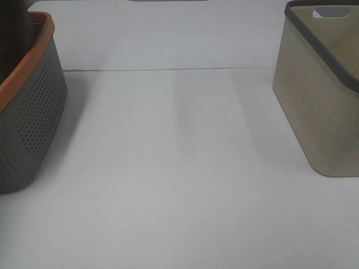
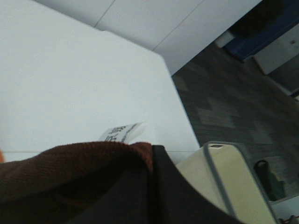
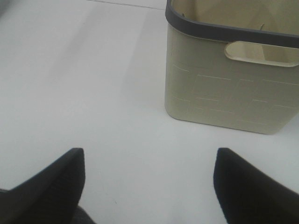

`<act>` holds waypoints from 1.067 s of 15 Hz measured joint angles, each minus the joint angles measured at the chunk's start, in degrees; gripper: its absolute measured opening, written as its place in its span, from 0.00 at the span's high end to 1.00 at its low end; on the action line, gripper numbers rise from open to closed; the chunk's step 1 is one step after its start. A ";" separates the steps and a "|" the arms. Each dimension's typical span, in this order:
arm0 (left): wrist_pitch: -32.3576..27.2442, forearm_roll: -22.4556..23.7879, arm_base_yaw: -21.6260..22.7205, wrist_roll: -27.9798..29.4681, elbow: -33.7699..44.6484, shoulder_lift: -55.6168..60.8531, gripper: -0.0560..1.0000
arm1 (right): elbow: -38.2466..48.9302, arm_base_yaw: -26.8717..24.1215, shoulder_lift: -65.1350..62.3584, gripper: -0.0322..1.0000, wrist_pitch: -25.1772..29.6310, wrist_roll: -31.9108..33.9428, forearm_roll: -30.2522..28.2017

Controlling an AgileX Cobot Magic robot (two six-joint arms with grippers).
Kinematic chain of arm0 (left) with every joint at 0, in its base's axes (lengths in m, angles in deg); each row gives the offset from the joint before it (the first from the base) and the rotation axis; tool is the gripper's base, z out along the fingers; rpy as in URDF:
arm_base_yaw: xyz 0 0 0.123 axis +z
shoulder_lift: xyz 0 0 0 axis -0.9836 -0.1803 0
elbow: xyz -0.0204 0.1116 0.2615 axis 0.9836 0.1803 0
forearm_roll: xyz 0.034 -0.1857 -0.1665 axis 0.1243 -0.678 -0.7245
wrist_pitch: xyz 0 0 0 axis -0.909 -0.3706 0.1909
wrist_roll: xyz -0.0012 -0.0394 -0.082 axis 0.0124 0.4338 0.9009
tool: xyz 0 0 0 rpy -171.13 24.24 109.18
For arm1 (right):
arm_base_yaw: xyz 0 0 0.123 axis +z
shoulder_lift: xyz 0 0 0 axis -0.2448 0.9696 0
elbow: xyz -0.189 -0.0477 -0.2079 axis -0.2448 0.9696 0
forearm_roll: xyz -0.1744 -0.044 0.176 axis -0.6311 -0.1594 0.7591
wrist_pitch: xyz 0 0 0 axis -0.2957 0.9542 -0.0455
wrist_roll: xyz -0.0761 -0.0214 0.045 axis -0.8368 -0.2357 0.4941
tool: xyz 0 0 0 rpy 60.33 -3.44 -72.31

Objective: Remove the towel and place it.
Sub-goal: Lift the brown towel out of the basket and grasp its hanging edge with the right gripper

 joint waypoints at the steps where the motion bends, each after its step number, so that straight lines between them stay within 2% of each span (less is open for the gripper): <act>1: 0.06 -3.55 -0.17 -1.15 -0.06 0.69 0.95 | 0.00 0.00 0.00 0.26 0.00 0.00 0.00; 2: 0.06 -5.04 -0.46 -1.66 -0.17 1.09 0.95 | 0.00 0.00 0.00 0.26 0.00 0.00 0.00; 5: 0.40 -13.46 -4.81 -5.44 -0.57 2.35 0.95 | 0.00 0.00 0.00 0.26 0.00 0.00 0.00; 7: 2.41 -14.21 -9.34 -6.53 -0.57 2.41 0.95 | 0.00 0.00 0.00 0.26 0.00 0.00 0.00; 8: 6.99 -12.20 -14.78 -6.76 -0.57 2.41 0.95 | 0.00 0.00 0.00 0.26 0.00 0.00 0.00; 10: 12.72 -7.51 -20.91 -6.99 -0.57 2.41 0.95 | 0.00 0.00 0.00 0.26 0.00 0.00 0.00; 11: 14.27 -5.44 -22.46 -6.99 -0.57 2.41 0.95 | 0.00 0.00 0.00 0.26 0.00 0.00 0.00; 14: 21.03 6.59 -30.60 -4.93 -0.57 1.89 0.95 | 0.00 0.00 0.86 0.26 0.00 0.00 0.69; 16: 22.80 13.81 -34.72 -1.32 -0.57 0.63 0.95 | 0.00 0.00 4.93 0.26 -0.34 0.00 4.18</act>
